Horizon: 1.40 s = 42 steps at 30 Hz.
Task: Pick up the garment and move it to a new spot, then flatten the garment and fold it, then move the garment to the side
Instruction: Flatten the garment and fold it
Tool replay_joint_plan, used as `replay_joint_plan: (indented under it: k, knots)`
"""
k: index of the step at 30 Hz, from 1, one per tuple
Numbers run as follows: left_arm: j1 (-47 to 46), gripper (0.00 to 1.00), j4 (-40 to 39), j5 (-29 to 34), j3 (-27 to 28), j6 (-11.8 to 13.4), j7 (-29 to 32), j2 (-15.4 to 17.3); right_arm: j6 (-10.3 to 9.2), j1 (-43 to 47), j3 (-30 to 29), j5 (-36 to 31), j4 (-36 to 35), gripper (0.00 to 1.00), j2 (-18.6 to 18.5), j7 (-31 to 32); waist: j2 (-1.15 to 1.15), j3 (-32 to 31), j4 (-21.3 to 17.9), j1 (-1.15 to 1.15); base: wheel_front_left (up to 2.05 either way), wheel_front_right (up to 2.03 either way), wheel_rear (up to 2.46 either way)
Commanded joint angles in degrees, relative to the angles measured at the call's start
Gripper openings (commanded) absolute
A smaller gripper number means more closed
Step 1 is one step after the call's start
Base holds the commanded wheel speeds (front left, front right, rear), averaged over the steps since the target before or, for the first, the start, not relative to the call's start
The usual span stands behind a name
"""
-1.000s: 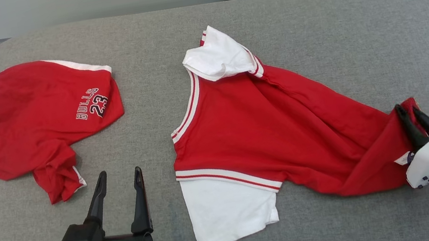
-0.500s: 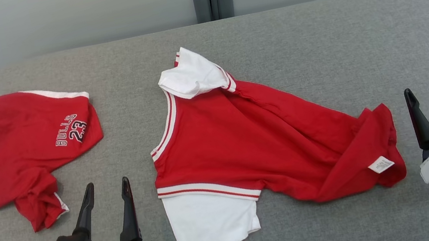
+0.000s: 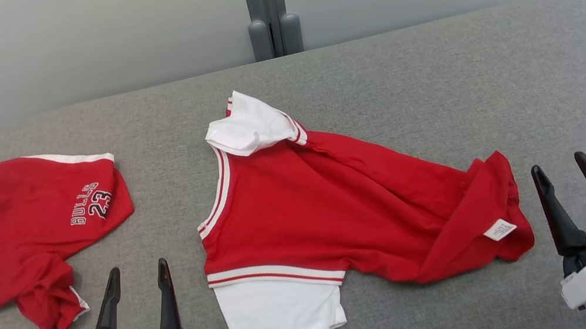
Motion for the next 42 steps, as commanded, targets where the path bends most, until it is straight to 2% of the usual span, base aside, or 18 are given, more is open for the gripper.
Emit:
replay_joint_plan:
  k: [1,12,42]
  knots:
    - [1.2,1.00,-0.2,0.4,0.3,-0.3,0.0,0.1,-0.08,1.4,0.0,-0.5,-0.8,1.00,0.5,-0.2,0.00,-0.5,0.1,0.00,0.00,0.00,0.00]
    - [2.6,1.00,-0.5,0.8,1.5,-0.7,0.0,0.1,-0.08,6.5,-0.5,-2.2,-2.5,1.00,2.7,-0.2,0.00,-1.7,0.2,0.00,0.00,0.00,0.00]
    - [3.4,1.00,-0.5,1.8,2.9,0.0,0.0,0.1,-0.08,7.1,-0.5,-4.8,-4.6,1.00,4.0,-0.2,0.00,-2.6,1.1,0.00,0.00,0.00,0.00]
